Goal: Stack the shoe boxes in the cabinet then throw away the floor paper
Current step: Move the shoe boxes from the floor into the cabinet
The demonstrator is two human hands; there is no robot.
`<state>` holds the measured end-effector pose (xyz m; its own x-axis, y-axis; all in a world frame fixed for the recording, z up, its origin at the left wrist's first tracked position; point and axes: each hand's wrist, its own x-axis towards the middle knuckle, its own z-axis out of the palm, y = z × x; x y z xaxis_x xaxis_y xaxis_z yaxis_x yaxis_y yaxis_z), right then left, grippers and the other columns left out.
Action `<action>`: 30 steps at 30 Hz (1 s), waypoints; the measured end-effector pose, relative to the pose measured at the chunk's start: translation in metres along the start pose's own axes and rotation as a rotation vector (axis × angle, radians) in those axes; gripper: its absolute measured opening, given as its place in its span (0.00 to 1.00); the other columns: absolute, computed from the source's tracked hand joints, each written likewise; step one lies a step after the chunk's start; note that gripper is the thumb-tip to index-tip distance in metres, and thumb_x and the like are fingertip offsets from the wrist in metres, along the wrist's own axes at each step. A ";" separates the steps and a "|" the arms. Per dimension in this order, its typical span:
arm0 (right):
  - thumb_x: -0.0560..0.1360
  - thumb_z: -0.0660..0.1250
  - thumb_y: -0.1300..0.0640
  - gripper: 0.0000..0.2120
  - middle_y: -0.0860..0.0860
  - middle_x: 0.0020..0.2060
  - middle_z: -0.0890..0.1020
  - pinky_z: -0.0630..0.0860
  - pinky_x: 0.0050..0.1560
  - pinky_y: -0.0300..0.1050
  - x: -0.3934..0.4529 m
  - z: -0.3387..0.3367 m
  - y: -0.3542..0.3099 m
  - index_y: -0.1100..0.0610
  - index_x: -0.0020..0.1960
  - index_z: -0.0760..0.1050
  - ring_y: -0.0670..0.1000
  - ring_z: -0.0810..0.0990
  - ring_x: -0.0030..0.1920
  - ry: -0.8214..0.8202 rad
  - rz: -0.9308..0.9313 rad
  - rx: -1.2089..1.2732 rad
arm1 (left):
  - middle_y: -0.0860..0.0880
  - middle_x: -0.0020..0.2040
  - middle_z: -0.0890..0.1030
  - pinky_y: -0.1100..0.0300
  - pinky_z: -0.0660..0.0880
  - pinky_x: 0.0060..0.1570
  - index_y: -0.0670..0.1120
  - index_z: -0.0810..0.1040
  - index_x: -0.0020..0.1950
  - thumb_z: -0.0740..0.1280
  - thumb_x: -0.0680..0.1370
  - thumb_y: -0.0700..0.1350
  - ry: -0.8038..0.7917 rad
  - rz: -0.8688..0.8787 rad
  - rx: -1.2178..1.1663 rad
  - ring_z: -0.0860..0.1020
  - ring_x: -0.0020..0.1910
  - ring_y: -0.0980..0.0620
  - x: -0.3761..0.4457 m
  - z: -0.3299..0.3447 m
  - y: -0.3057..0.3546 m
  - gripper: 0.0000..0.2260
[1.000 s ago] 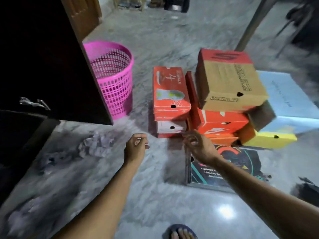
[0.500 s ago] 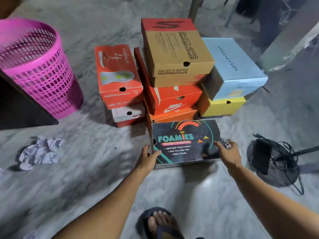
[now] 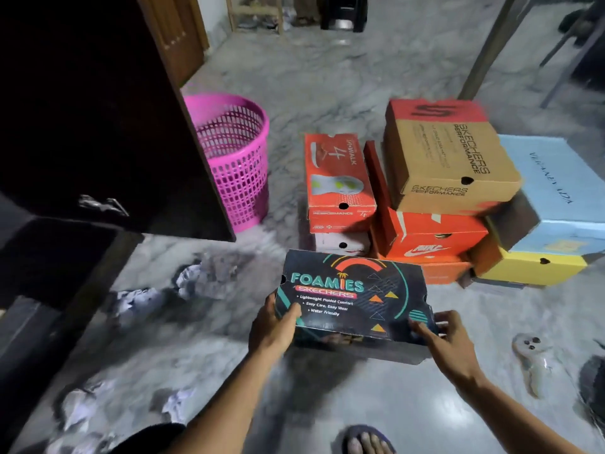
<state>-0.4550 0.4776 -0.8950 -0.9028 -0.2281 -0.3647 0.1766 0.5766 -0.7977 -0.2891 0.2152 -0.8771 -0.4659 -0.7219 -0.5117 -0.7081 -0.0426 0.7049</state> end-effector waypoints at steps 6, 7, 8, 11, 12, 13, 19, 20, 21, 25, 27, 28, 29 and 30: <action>0.77 0.76 0.55 0.16 0.52 0.47 0.84 0.78 0.43 0.49 -0.015 0.086 -0.099 0.57 0.59 0.73 0.56 0.85 0.48 -0.182 -0.261 -0.027 | 0.54 0.50 0.83 0.53 0.77 0.53 0.54 0.76 0.54 0.66 0.75 0.56 0.250 -0.017 -0.117 0.81 0.52 0.46 -0.004 -0.128 -0.011 0.10; 0.77 0.75 0.57 0.16 0.53 0.48 0.84 0.77 0.42 0.47 -0.017 0.099 -0.114 0.58 0.59 0.73 0.56 0.85 0.48 -0.214 -0.301 -0.019 | 0.55 0.47 0.82 0.53 0.77 0.52 0.54 0.75 0.52 0.67 0.76 0.55 0.299 -0.019 -0.128 0.81 0.50 0.47 -0.007 -0.148 -0.014 0.07; 0.77 0.75 0.59 0.15 0.54 0.48 0.84 0.77 0.42 0.46 -0.021 0.115 -0.132 0.59 0.58 0.73 0.55 0.85 0.47 -0.254 -0.342 -0.024 | 0.56 0.46 0.82 0.53 0.77 0.52 0.54 0.75 0.49 0.67 0.76 0.54 0.363 -0.019 -0.154 0.81 0.50 0.47 -0.011 -0.170 -0.018 0.06; 0.76 0.76 0.61 0.14 0.53 0.50 0.85 0.79 0.44 0.48 -0.031 0.167 -0.180 0.55 0.57 0.74 0.54 0.84 0.48 -0.407 -0.476 -0.049 | 0.49 0.55 0.85 0.49 0.77 0.59 0.53 0.79 0.57 0.66 0.75 0.56 0.553 -0.018 -0.253 0.82 0.56 0.44 -0.024 -0.230 -0.039 0.14; 0.76 0.76 0.61 0.15 0.52 0.50 0.85 0.79 0.46 0.50 -0.036 0.185 -0.197 0.52 0.57 0.75 0.55 0.84 0.48 -0.451 -0.521 -0.048 | 0.47 0.59 0.84 0.48 0.77 0.60 0.52 0.78 0.62 0.65 0.73 0.57 0.622 -0.018 -0.290 0.81 0.59 0.43 -0.027 -0.248 -0.047 0.19; 0.76 0.76 0.60 0.15 0.51 0.51 0.85 0.79 0.47 0.51 -0.040 0.202 -0.214 0.49 0.56 0.75 0.54 0.84 0.47 -0.493 -0.559 -0.043 | 0.45 0.61 0.84 0.47 0.76 0.61 0.50 0.78 0.65 0.64 0.72 0.59 0.701 -0.009 -0.339 0.80 0.60 0.42 -0.033 -0.264 -0.052 0.24; 0.71 0.76 0.43 0.18 0.42 0.50 0.85 0.82 0.57 0.59 -0.091 0.311 -0.327 0.37 0.60 0.77 0.52 0.84 0.50 -0.725 -0.704 0.022 | 0.47 0.56 0.82 0.47 0.76 0.59 0.52 0.77 0.68 0.66 0.75 0.58 1.156 -0.052 -0.572 0.79 0.55 0.46 -0.073 -0.344 -0.082 0.24; 0.69 0.74 0.40 0.18 0.44 0.52 0.86 0.82 0.59 0.62 -0.103 0.331 -0.344 0.34 0.58 0.78 0.55 0.85 0.53 -0.763 -0.718 0.026 | 0.48 0.57 0.81 0.46 0.76 0.61 0.53 0.75 0.71 0.66 0.76 0.58 1.233 -0.065 -0.604 0.78 0.56 0.46 -0.078 -0.355 -0.087 0.24; 0.67 0.73 0.38 0.18 0.46 0.53 0.87 0.82 0.60 0.64 -0.115 0.353 -0.359 0.32 0.57 0.78 0.56 0.86 0.55 -0.797 -0.729 0.046 | 0.47 0.59 0.80 0.45 0.75 0.63 0.53 0.73 0.73 0.66 0.77 0.58 1.316 -0.073 -0.647 0.78 0.58 0.46 -0.083 -0.364 -0.093 0.25; 0.62 0.74 0.34 0.28 0.52 0.55 0.87 0.82 0.60 0.64 -0.170 0.431 -0.400 0.40 0.61 0.80 0.57 0.86 0.57 -0.885 -0.762 0.105 | 0.44 0.70 0.78 0.42 0.74 0.67 0.53 0.69 0.76 0.63 0.74 0.63 1.548 -0.111 -0.795 0.77 0.66 0.41 -0.093 -0.403 -0.122 0.32; 0.65 0.74 0.37 0.32 0.53 0.56 0.86 0.83 0.57 0.58 -0.203 0.458 -0.412 0.49 0.65 0.79 0.56 0.86 0.56 -0.931 -0.776 0.086 | 0.45 0.67 0.80 0.46 0.76 0.66 0.52 0.70 0.74 0.65 0.74 0.61 1.625 -0.068 -0.913 0.79 0.62 0.44 -0.098 -0.419 -0.136 0.30; 0.69 0.75 0.40 0.30 0.54 0.56 0.85 0.83 0.54 0.52 -0.218 0.467 -0.417 0.52 0.67 0.77 0.56 0.85 0.56 -0.951 -0.777 0.058 | 0.45 0.67 0.80 0.49 0.77 0.65 0.49 0.70 0.75 0.66 0.77 0.55 1.655 -0.043 -0.966 0.79 0.61 0.45 -0.097 -0.425 -0.142 0.27; 0.72 0.75 0.43 0.28 0.53 0.57 0.84 0.82 0.50 0.47 -0.231 0.476 -0.421 0.53 0.68 0.76 0.55 0.85 0.56 -0.981 -0.762 0.044 | 0.44 0.67 0.79 0.51 0.77 0.64 0.45 0.68 0.76 0.67 0.80 0.49 1.688 -0.020 -1.016 0.79 0.61 0.46 -0.098 -0.430 -0.147 0.25; 0.74 0.74 0.45 0.26 0.53 0.57 0.84 0.80 0.48 0.45 -0.241 0.487 -0.424 0.54 0.68 0.75 0.54 0.84 0.56 -1.000 -0.759 0.042 | 0.44 0.66 0.78 0.55 0.76 0.64 0.42 0.66 0.76 0.67 0.81 0.43 1.726 0.008 -1.054 0.78 0.62 0.47 -0.097 -0.435 -0.153 0.24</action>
<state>-0.1211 -0.0943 -0.7028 -0.0929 -0.9957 0.0030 -0.2275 0.0183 -0.9736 0.0954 -0.0085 -0.7221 0.8806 -0.4717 -0.0455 0.1137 0.1171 0.9866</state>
